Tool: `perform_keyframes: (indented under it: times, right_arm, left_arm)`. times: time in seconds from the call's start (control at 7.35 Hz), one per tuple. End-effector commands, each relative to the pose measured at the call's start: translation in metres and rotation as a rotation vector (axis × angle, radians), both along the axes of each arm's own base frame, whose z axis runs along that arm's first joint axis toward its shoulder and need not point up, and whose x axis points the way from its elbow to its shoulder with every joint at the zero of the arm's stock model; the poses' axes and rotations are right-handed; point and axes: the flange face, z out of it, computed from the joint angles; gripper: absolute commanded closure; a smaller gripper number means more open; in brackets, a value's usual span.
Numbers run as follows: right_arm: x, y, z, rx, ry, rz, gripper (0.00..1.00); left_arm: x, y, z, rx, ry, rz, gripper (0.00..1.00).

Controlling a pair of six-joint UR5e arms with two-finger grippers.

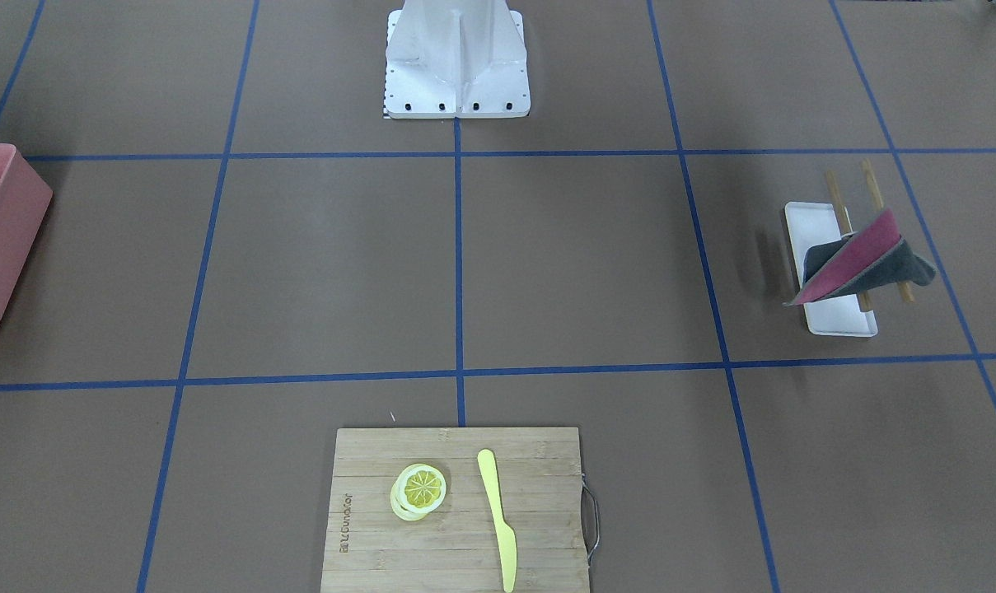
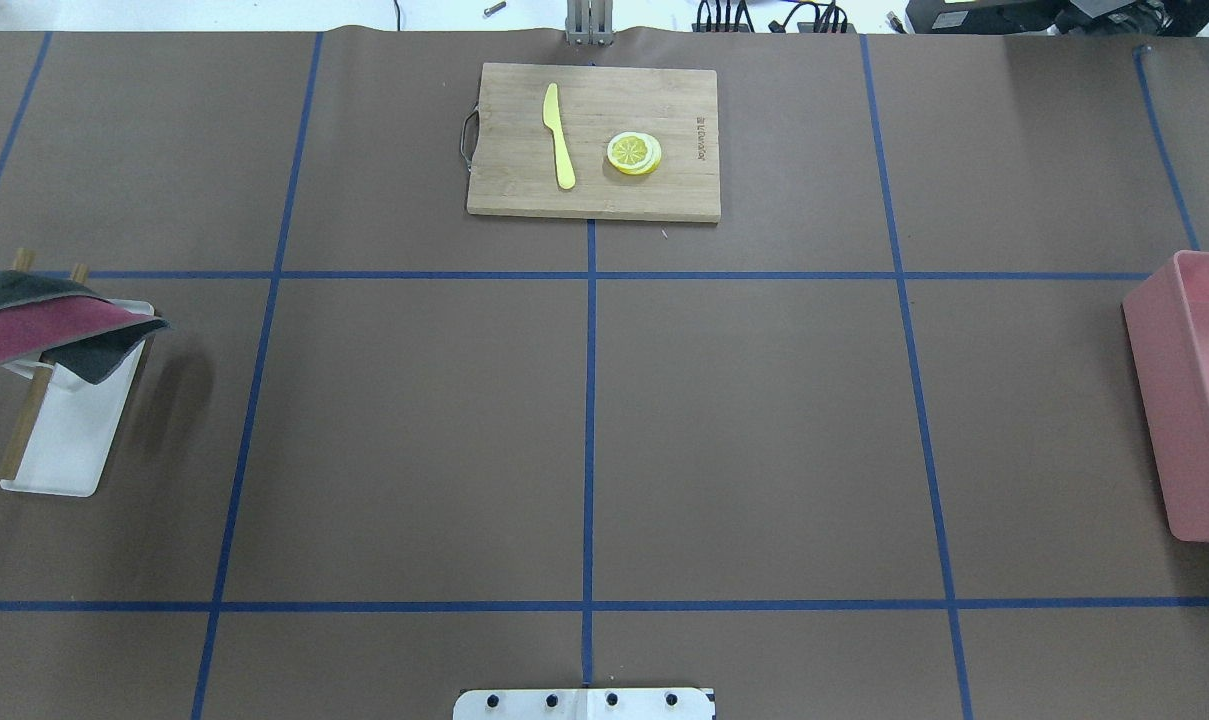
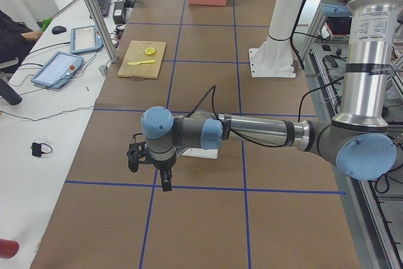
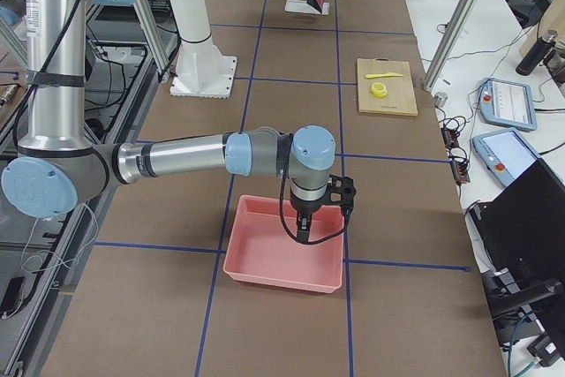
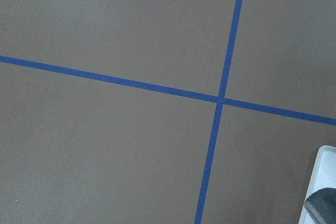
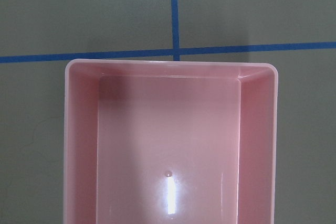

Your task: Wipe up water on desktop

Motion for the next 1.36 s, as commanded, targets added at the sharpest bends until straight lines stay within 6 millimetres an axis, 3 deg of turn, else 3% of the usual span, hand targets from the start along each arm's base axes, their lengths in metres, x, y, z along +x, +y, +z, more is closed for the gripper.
perform_keyframes:
  times: [0.0,0.54,0.95,1.09,1.23]
  right_arm:
    - [0.0,-0.001,-0.002,0.007,0.0,-0.002,0.0]
    - [0.0,-0.003,-0.004,0.01,-0.002,0.0,0.0]
    - [0.0,-0.005,-0.005,0.01,-0.005,0.001,0.0]
    - [-0.001,-0.007,-0.012,0.019,-0.008,0.007,0.0]
    - [-0.002,-0.007,-0.013,0.015,-0.034,0.009,0.0]
  left_arm:
    - [0.0,-0.001,-0.003,0.008,0.0,0.0,0.01]
    - [0.0,-0.003,-0.005,0.009,0.0,0.0,0.01]
    - [0.0,-0.014,-0.019,0.044,-0.002,0.0,0.01]
    - [-0.001,-0.016,-0.034,0.092,-0.003,0.0,0.01]
    - [0.0,-0.015,-0.033,0.093,-0.003,-0.001,0.01]
